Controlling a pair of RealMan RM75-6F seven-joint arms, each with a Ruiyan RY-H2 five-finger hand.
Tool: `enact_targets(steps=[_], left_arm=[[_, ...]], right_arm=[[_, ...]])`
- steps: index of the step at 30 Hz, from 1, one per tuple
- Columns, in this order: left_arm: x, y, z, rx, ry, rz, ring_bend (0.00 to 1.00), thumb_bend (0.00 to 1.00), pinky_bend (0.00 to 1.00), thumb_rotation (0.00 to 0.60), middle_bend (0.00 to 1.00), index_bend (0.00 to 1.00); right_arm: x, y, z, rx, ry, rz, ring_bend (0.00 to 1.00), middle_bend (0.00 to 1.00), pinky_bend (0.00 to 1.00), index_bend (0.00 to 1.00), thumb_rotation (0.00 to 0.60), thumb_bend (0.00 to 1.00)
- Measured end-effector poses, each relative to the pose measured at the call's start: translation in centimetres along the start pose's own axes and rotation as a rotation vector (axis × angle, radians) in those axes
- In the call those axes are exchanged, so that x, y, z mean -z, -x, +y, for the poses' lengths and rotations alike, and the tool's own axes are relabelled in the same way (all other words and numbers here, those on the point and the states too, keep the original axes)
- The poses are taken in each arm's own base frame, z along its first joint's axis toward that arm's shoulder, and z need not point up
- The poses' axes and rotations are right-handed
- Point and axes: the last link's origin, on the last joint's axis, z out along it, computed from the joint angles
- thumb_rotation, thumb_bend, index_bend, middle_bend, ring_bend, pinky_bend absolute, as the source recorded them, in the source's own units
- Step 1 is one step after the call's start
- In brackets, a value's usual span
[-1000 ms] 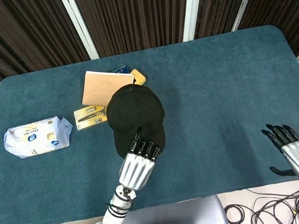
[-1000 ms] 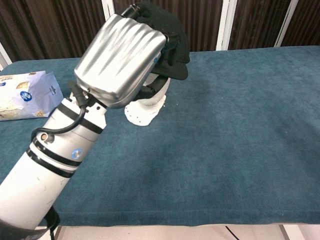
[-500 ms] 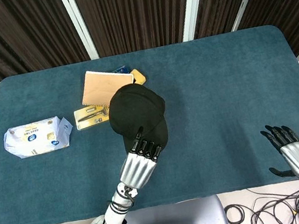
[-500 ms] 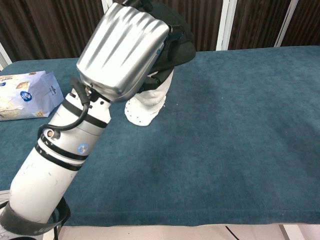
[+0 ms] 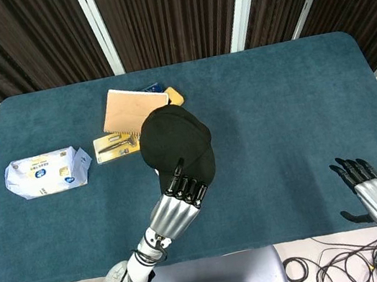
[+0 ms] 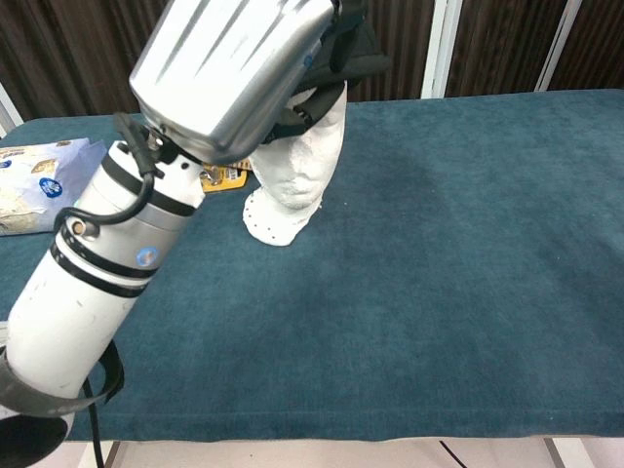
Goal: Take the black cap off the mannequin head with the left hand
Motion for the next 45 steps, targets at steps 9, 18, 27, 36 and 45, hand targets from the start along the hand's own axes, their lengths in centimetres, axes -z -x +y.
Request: enact_targets(steps=[9,18,27,36,45], left_arm=[[-1.4,-0.7,-3.5,-0.133,0.028,0.064,0.64,0.52,0.3,0.6,0.79,0.77],[-2.3,-1.0,-6.8,-0.248,0.055,0.082,0.64,0.53,0.3,0.6,0.8,0.77],[-1.3,-2.2,-9.8,-0.335,0.064,0.08,0.64,0.53,0.3,0.6,0.8,0.77],[6.9,-4.5,-13.6,-0.402,0.069,-0.031,0.64,0.53,0.3,0.6,0.8,0.77],[15.0,-5.6,-14.0,-0.416,0.118,-0.115,0.64,0.53,0.3,0.6,0.8,0.77]], right_arm=[[0.0,0.1,-0.1,0.005,0.002,-0.009,0.0,0.0,0.0,0.0,0.6,0.12],[-0.1,0.3,-0.2,0.012,0.002,-0.017,0.0,0.0,0.0,0.0,0.6,0.12],[-0.3,0.3,-0.2,0.011,0.004,-0.02,0.0,0.0,0.0,0.0,0.6,0.12],[-0.2,0.4,-0.4,0.016,-0.005,-0.022,0.0,0.0,0.0,0.0,0.6,0.12],[-0.1,0.5,-0.4,0.018,-0.004,-0.025,0.0,0.0,0.0,0.0,0.6,0.12]])
